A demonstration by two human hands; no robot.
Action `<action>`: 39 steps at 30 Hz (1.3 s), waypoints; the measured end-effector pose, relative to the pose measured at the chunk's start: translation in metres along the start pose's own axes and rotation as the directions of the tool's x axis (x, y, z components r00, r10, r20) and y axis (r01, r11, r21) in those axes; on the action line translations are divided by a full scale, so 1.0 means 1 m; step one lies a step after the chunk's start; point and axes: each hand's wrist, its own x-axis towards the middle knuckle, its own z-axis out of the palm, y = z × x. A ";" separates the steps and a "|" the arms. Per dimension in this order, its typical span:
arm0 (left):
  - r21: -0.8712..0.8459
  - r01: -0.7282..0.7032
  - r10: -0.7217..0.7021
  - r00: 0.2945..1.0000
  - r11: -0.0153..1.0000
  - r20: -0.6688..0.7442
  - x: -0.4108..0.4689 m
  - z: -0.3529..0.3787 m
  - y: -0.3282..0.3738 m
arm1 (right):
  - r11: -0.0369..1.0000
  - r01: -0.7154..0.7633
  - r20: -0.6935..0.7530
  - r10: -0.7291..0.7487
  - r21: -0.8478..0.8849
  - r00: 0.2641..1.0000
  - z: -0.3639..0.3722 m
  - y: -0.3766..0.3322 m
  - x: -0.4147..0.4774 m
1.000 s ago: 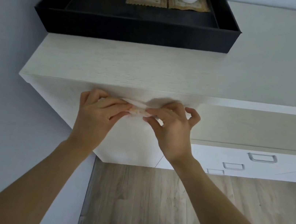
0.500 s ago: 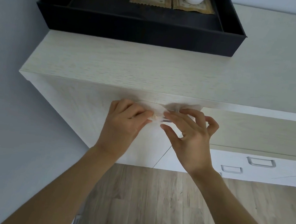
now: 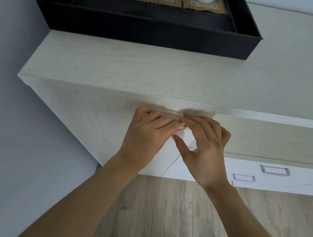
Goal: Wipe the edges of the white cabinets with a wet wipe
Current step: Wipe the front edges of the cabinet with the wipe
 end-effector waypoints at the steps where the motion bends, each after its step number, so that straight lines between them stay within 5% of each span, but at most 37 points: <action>1: -0.028 0.012 -0.012 1.000 1.000 0.010 0.003 0.002 0.005 | 1.000 -0.012 0.001 0.012 0.011 1.000 -0.001 0.001 0.000; 7: -0.206 0.029 -0.007 0.994 0.978 0.108 0.005 0.001 0.007 | 1.000 -0.002 0.019 0.002 -0.008 1.000 -0.004 0.004 0.002; 16: -0.072 -0.149 0.162 0.960 0.986 0.228 -0.016 -0.029 -0.035 | 0.998 0.058 -0.031 -0.059 -0.026 0.998 0.013 -0.011 0.006; 28: -0.094 -0.146 0.153 0.985 0.985 0.075 -0.016 -0.019 -0.006 | 0.988 0.126 -0.075 -0.133 -0.088 0.988 -0.014 0.008 0.009; 39: -0.003 -0.215 0.211 0.957 0.977 0.198 -0.033 -0.042 -0.036 | 0.979 0.196 -0.102 -0.200 -0.055 0.974 0.007 -0.008 0.007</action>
